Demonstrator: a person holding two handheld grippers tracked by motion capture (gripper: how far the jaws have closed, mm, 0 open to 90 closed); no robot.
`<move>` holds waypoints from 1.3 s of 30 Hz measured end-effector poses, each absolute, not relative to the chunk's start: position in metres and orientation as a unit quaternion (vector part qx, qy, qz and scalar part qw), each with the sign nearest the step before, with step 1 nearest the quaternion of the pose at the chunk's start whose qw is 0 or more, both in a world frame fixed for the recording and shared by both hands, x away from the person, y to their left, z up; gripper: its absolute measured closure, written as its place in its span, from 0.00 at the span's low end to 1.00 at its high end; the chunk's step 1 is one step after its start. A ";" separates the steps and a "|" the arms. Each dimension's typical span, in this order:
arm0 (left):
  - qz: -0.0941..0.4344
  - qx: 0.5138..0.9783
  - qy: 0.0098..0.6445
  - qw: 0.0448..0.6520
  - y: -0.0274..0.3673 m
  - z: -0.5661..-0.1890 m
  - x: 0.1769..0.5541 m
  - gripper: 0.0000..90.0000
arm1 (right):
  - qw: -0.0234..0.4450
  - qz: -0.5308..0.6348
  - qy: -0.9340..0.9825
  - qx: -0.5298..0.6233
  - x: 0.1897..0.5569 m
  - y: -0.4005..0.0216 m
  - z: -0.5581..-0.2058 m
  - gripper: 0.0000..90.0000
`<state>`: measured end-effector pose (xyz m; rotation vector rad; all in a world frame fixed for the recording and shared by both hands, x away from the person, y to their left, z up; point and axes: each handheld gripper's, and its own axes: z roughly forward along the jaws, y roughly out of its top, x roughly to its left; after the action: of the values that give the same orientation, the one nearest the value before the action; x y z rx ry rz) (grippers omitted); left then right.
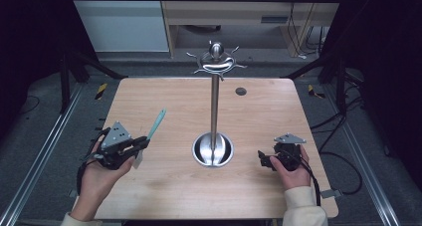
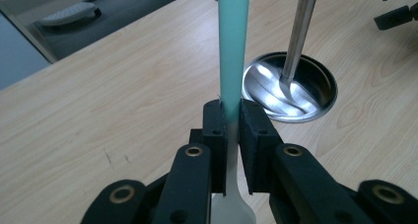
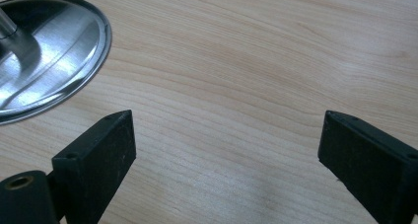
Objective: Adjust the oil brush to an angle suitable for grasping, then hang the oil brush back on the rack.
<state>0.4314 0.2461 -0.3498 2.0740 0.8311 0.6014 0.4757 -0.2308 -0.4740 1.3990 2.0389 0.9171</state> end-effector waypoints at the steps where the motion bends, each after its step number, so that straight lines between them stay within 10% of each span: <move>1: 0.240 0.818 0.327 0.407 0.246 -0.347 0.432 0.91 | 0.251 0.336 0.748 0.514 0.476 -0.231 -0.474 0.09; 39: 0.272 0.776 0.311 0.476 0.233 -0.280 0.424 0.91 | 0.252 0.344 0.746 0.512 0.476 -0.230 -0.472 0.09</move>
<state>0.4243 0.2330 -0.2804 1.8964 0.7592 0.6657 0.4760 -0.2300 -0.4719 1.3910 2.0282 0.9355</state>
